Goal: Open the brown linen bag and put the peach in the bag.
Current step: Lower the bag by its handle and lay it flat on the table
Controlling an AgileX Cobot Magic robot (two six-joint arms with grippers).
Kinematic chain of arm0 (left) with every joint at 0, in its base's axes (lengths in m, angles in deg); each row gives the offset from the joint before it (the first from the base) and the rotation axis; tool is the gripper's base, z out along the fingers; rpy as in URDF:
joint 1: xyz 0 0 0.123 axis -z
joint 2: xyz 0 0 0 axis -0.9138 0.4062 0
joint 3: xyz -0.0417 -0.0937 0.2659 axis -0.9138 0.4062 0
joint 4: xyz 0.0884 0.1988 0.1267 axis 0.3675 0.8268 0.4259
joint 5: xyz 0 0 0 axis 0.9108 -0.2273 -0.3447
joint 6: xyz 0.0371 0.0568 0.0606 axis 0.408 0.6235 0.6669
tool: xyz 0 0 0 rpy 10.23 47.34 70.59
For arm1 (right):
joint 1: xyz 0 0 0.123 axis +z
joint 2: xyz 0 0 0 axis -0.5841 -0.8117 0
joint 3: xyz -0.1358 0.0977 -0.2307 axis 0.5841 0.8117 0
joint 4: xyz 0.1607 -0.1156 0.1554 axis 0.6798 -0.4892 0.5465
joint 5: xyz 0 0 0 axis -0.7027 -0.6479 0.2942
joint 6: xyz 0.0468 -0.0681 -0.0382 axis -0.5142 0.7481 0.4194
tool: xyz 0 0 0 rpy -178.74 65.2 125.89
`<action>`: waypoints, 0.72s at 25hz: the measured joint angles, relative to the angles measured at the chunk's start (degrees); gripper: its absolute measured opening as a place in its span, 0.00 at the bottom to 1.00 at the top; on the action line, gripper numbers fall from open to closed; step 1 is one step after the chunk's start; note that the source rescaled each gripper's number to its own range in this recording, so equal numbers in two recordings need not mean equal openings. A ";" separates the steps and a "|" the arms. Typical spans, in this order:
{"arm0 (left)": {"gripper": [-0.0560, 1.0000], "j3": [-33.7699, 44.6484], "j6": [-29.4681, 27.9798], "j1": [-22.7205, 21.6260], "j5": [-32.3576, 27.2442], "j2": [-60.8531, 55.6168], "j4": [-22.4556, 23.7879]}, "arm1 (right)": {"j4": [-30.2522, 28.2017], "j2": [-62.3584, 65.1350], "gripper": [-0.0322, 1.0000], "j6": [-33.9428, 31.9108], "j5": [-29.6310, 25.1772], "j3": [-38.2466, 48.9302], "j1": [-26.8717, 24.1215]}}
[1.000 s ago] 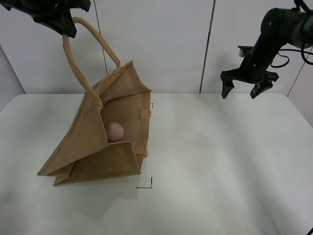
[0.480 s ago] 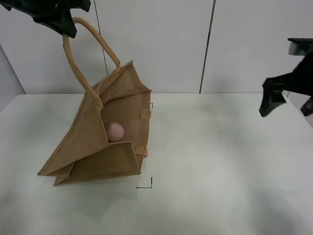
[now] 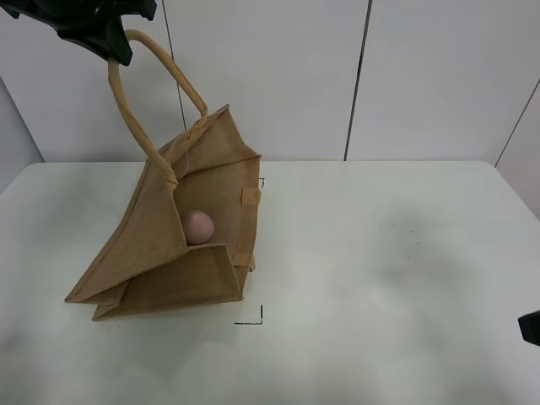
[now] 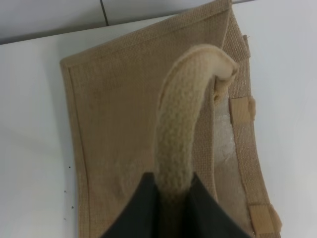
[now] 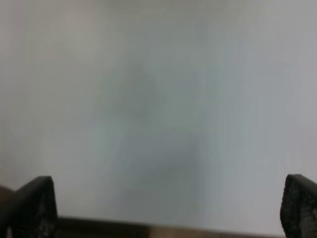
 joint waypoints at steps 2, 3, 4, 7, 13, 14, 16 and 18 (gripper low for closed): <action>0.05 0.00 0.00 0.00 0.00 0.00 0.00 | 0.00 8.48 1.00 0.26 1.37 3.03 0.00; 0.05 0.00 0.00 0.00 0.00 0.00 0.00 | 0.00 11.50 1.00 0.26 1.37 3.69 0.00; 0.05 0.00 0.00 0.00 0.00 0.00 0.00 | 0.00 14.32 1.00 0.26 1.37 4.28 0.00; 0.05 0.00 0.00 0.00 0.00 0.00 0.00 | -0.07 22.59 1.00 0.28 1.37 4.79 0.00; 0.05 0.00 0.00 0.00 0.06 0.00 0.00 | -0.86 34.25 1.00 -0.29 1.37 4.87 0.00; 0.05 0.00 0.00 0.00 0.11 0.00 0.00 | -1.30 35.24 1.00 -0.79 1.37 4.87 0.00; 0.05 0.00 0.00 0.00 0.28 0.21 -0.56 | -2.01 35.55 1.00 -1.32 1.37 4.92 0.00; 0.05 0.00 0.01 0.00 0.71 1.01 -2.15 | -2.19 35.55 1.00 -1.53 1.37 4.92 0.00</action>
